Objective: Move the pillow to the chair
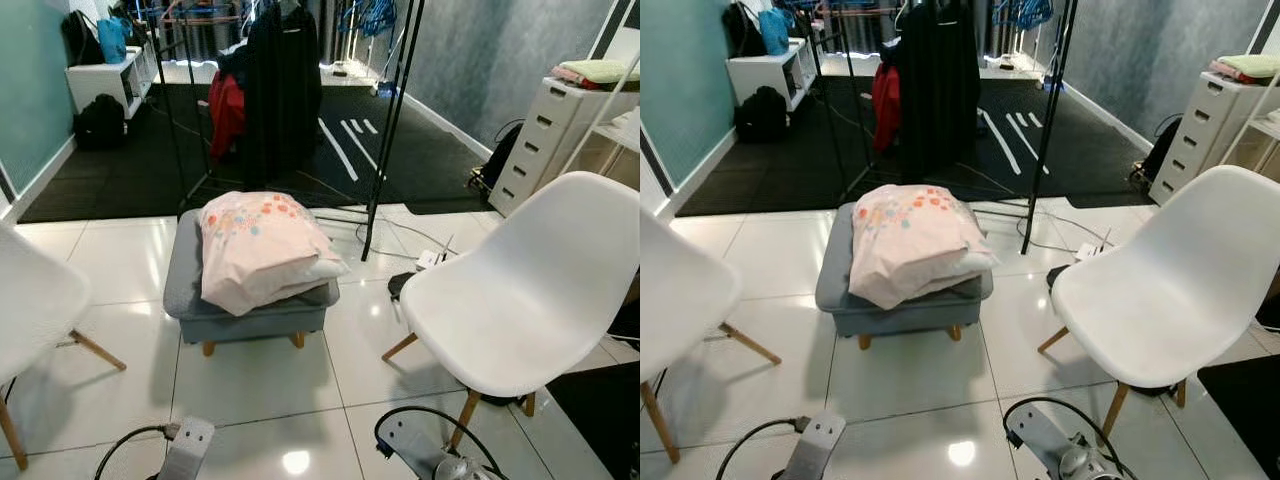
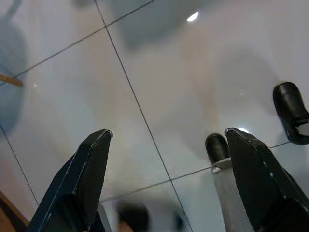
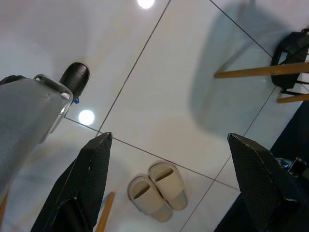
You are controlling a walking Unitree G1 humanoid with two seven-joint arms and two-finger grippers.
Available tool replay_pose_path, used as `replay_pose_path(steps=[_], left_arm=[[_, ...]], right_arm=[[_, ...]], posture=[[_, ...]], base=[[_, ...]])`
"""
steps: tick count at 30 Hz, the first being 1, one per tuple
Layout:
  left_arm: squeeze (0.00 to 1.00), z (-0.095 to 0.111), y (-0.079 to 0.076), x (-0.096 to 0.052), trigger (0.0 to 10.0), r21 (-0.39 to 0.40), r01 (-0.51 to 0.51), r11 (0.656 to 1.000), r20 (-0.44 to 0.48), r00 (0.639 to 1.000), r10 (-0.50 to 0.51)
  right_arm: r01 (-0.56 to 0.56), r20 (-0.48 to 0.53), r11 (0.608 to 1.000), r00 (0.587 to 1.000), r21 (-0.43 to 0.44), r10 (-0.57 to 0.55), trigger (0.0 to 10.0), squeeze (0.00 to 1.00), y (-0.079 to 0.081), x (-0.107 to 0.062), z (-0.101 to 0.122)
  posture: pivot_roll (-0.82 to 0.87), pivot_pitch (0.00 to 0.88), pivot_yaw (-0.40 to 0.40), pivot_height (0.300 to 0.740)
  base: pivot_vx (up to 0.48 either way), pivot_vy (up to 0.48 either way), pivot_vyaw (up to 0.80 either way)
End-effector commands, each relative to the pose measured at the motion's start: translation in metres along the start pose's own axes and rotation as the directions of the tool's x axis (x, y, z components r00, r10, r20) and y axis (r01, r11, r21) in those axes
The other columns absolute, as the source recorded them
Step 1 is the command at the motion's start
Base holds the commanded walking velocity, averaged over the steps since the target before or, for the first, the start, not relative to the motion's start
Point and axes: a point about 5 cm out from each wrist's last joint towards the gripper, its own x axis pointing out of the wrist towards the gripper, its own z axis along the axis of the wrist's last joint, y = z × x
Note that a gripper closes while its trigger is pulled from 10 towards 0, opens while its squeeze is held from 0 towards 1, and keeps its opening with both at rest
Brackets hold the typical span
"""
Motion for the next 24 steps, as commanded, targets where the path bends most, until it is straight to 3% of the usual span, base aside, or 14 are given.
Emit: replay_pose_path(steps=[1,24], left_arm=[[0.00,-0.0020,-0.0025,-0.0001,10.0,-0.012,0.011,1.000,-0.010,1.000,-0.011],[0.00,-0.0017,-0.0025,0.0000,10.0,-0.007,0.021,1.000,-0.012,1.000,-0.022]], right_arm=[[0.009,0.010,0.999,1.000,0.035,-0.010,10.0,0.00,-0.0019,-0.0003,-0.0016],[0.011,0.013,0.999,1.000,0.036,-0.012,10.0,0.00,-0.0016,-0.0002,-0.0009]], posture=[[-0.08,0.052,-0.060,0.740],[-0.07,0.048,-0.055,0.740]], base=[[0.292,0.000,0.00],[0.303,0.000,0.00]])
